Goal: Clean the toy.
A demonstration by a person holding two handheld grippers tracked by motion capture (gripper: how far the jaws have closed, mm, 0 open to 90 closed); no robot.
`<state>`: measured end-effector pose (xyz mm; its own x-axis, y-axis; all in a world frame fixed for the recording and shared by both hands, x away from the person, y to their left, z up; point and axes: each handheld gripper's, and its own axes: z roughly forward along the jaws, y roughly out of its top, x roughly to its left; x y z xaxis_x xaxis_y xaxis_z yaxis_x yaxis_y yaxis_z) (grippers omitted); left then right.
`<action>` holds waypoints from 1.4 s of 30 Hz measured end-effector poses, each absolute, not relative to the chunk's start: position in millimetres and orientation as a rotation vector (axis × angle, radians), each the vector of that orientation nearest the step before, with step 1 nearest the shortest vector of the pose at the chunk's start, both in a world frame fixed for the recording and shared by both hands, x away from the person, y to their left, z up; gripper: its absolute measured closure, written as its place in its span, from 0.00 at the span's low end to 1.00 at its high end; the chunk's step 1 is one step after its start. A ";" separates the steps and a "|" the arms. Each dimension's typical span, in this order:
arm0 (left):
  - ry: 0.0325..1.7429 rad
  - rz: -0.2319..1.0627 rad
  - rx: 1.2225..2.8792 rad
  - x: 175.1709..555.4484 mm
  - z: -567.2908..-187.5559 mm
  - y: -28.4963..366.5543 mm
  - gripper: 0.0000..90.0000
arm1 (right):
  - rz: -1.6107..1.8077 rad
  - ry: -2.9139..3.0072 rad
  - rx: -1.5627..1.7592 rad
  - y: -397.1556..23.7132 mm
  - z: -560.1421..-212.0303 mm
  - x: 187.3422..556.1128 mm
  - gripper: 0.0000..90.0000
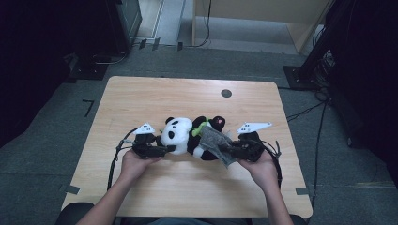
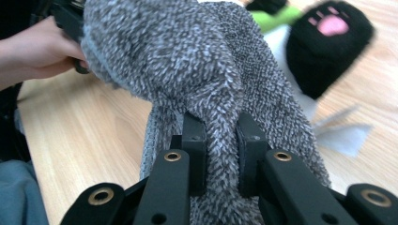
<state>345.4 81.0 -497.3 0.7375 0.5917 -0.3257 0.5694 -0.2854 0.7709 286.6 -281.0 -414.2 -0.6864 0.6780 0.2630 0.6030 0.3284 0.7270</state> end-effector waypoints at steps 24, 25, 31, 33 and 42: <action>0.896 0.016 1.946 346.9 -496.9 81.5 0.34 | 1.363 2.345 1.150 -281.5 -386.3 279.8 0.87; 0.897 0.015 1.946 346.8 -496.8 81.5 0.34 | 1.366 2.355 1.133 -274.8 -385.4 279.8 0.87; 0.885 0.028 1.966 345.6 -496.5 80.6 0.34 | 1.277 2.484 1.049 -240.5 -401.2 285.0 0.87; 0.884 0.034 1.969 345.0 -496.1 80.0 0.34 | 1.242 2.479 1.029 -238.3 -406.7 285.5 0.87; 0.875 0.038 1.975 344.6 -496.1 80.1 0.34 | 1.262 2.427 1.161 -265.6 -418.0 291.7 0.87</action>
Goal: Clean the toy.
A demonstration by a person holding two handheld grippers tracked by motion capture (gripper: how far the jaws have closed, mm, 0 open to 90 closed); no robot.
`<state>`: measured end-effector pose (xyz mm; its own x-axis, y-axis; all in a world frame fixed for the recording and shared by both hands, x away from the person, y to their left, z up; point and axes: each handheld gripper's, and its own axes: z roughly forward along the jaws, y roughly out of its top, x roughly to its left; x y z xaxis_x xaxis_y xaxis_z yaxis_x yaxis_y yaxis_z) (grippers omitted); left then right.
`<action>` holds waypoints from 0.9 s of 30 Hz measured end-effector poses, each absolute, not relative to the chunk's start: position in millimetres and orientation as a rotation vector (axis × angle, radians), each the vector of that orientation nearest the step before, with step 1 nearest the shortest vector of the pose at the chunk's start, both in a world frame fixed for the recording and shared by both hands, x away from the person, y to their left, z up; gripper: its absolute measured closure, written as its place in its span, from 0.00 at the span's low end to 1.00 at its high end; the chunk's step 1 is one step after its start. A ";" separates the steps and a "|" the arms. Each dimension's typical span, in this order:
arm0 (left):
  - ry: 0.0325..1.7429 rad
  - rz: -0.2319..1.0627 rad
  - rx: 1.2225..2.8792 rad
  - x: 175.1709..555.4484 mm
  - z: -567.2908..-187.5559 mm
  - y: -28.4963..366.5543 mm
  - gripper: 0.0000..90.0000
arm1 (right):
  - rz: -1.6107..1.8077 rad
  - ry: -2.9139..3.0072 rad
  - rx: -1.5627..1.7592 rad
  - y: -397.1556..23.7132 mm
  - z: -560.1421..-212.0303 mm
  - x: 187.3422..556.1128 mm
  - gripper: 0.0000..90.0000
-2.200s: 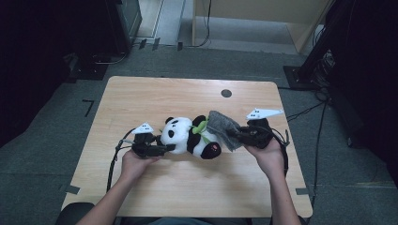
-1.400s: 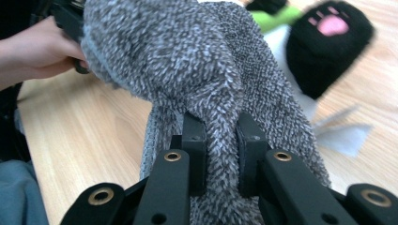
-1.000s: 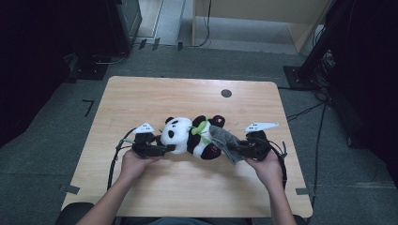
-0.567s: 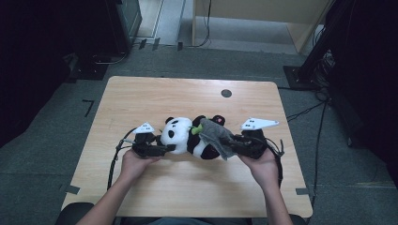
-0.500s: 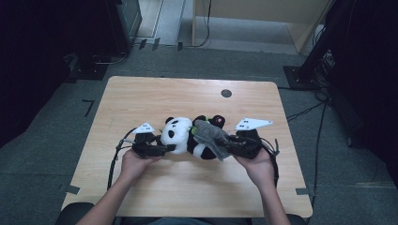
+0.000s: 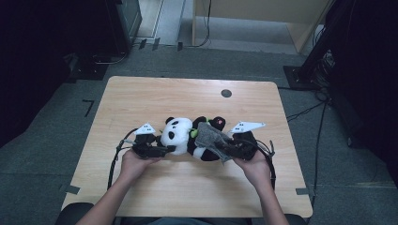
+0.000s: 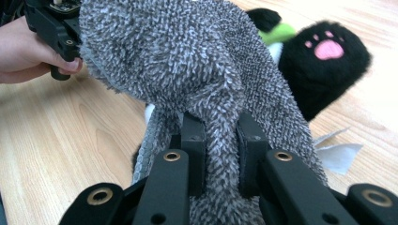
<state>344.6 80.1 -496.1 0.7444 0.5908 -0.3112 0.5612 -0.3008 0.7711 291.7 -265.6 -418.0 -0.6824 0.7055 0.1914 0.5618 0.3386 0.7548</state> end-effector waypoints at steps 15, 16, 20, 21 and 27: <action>0.902 0.035 1.979 346.7 -493.1 78.6 0.35 | 1.227 2.366 1.320 -298.2 -430.1 302.0 0.87; 0.902 0.036 1.979 346.6 -493.1 78.5 0.35 | 1.236 2.352 1.319 -300.1 -427.0 301.3 0.87; 0.901 0.029 1.979 346.9 -493.4 79.1 0.35 | 1.280 2.318 1.292 -298.2 -408.7 297.9 0.87; 0.899 0.029 1.981 346.7 -493.4 79.1 0.34 | 1.287 2.314 1.278 -295.4 -403.1 297.1 0.87; 0.891 0.036 1.987 345.6 -493.2 78.9 0.34 | 1.334 2.323 1.195 -269.7 -379.7 299.9 0.87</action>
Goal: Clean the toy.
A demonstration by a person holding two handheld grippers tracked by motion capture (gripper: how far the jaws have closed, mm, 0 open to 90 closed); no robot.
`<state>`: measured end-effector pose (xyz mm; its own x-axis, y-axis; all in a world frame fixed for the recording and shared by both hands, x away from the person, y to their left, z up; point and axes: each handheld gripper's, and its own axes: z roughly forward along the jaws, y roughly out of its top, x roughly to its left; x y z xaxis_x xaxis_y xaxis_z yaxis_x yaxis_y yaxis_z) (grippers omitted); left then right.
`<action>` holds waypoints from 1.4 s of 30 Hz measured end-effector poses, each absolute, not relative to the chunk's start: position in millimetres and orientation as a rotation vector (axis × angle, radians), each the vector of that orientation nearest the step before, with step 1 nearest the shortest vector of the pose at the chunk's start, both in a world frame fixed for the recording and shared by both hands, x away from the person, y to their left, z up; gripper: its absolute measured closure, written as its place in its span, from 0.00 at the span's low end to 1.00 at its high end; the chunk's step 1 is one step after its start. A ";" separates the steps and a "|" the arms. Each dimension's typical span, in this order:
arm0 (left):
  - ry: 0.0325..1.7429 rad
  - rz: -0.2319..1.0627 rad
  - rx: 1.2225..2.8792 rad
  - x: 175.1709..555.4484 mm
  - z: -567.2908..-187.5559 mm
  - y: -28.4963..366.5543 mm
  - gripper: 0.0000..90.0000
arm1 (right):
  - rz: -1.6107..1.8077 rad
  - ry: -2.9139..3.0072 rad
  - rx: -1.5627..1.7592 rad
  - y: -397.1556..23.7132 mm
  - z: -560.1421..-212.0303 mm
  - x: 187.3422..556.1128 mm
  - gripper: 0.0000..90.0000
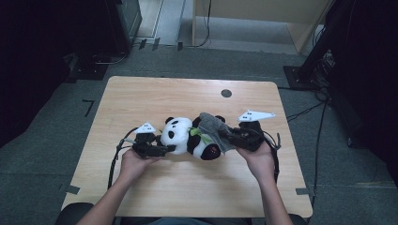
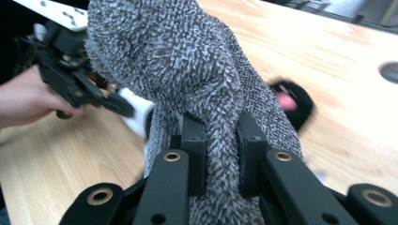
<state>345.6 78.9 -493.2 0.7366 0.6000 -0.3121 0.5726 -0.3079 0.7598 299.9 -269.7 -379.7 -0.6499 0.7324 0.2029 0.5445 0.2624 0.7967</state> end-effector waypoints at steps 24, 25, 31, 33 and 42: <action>0.934 0.000 1.975 345.2 -493.1 79.9 0.36 | 0.985 2.553 0.892 -135.3 -409.3 316.7 0.87; 0.940 0.001 1.970 344.7 -493.5 79.8 0.36 | 0.976 2.559 0.884 -134.9 -411.0 313.9 0.88; 0.955 0.001 1.960 344.1 -494.2 79.3 0.37 | 0.944 2.629 0.835 -137.8 -430.5 298.5 0.88; 0.952 0.007 1.964 343.8 -494.0 78.9 0.37 | 0.914 2.638 0.817 -138.3 -436.2 293.6 0.88; 0.969 -0.010 1.945 344.9 -494.2 79.6 0.38 | 0.741 2.635 0.752 -142.4 -465.9 273.9 0.88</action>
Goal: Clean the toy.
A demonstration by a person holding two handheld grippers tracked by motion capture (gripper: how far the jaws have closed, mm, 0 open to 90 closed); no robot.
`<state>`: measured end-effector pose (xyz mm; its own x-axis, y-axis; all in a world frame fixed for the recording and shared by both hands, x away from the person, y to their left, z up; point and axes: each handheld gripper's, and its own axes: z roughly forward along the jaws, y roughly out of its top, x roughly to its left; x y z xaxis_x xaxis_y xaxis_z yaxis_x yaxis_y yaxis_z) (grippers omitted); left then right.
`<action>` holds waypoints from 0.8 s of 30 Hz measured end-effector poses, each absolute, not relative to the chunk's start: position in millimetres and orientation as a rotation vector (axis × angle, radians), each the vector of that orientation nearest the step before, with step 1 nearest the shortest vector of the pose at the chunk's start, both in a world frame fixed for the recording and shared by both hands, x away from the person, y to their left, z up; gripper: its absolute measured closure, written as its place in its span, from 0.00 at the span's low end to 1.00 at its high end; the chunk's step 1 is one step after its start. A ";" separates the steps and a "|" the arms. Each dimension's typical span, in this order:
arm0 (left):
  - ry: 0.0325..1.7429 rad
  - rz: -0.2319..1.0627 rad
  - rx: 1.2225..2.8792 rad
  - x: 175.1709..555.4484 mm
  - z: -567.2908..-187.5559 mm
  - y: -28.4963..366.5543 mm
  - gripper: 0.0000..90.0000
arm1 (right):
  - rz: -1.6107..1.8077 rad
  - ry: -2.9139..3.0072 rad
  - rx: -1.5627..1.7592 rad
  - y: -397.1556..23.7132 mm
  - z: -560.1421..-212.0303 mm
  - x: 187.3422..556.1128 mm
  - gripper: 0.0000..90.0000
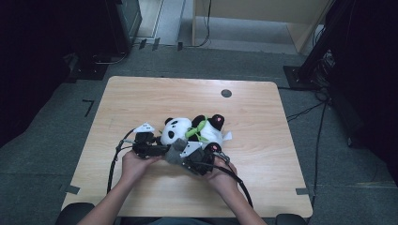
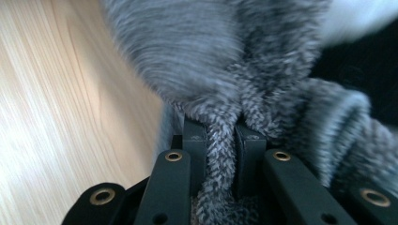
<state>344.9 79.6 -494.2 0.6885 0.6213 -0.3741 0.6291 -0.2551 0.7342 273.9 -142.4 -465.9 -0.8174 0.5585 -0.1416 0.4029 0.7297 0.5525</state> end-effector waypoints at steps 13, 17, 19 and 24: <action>0.959 0.010 1.961 343.7 -493.1 78.9 0.39 | 0.769 2.620 0.758 -170.1 -472.5 262.0 0.88; 0.958 0.015 1.967 343.4 -492.5 78.5 0.39 | 0.792 2.610 0.789 -180.5 -466.2 258.0 0.88; 0.959 0.015 1.966 343.4 -492.5 78.4 0.39 | 0.810 2.595 0.801 -185.6 -462.3 257.1 0.88; 0.964 0.014 1.969 343.5 -491.9 78.1 0.39 | 0.869 2.571 0.858 -198.4 -452.3 255.8 0.88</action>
